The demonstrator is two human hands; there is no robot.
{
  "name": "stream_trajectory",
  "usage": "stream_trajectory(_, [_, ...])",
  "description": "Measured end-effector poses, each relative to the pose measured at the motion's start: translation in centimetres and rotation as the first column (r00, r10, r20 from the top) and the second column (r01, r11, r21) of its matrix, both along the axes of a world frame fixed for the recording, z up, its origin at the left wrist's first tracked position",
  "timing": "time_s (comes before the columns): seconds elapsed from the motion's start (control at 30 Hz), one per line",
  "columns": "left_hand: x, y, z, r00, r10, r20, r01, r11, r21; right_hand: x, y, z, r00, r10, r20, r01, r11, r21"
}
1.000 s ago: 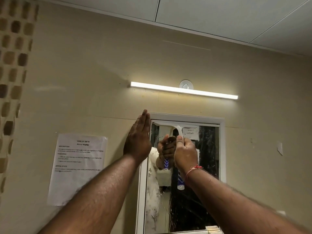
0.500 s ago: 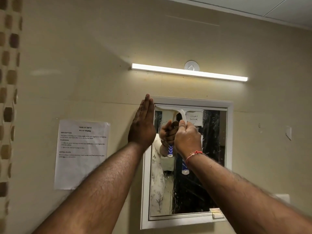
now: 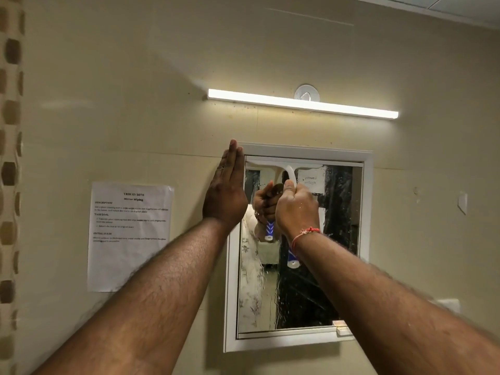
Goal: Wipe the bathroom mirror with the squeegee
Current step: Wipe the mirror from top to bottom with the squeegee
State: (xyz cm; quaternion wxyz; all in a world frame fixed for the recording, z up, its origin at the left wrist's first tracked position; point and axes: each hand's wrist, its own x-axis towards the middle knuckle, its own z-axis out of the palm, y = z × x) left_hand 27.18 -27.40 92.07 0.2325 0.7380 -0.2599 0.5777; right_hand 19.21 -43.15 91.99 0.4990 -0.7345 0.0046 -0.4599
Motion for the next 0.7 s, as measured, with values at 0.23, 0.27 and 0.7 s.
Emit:
stream_trajectory(0.23, [-0.1,-0.1,-0.1,1.0,-0.004,-0.004,0.004,1.0,-0.004,-0.1,-0.4,-0.1,0.999,-0.037,-0.024,0.036,0.997,-0.068])
stream_trajectory(0.27, [0.0,-0.1,-0.1,1.0,-0.006,-0.005,0.006,1.0,-0.006,-0.2,-0.4,-0.3,0.999,-0.04,-0.027,0.038,0.997,-0.072])
stream_trajectory(0.7, [0.7,-0.4,-5.0,0.998,-0.056,-0.024,0.054,0.997,-0.058,-1.1,0.9,-7.2,0.991,-0.039,-0.126,0.034,0.998,-0.044])
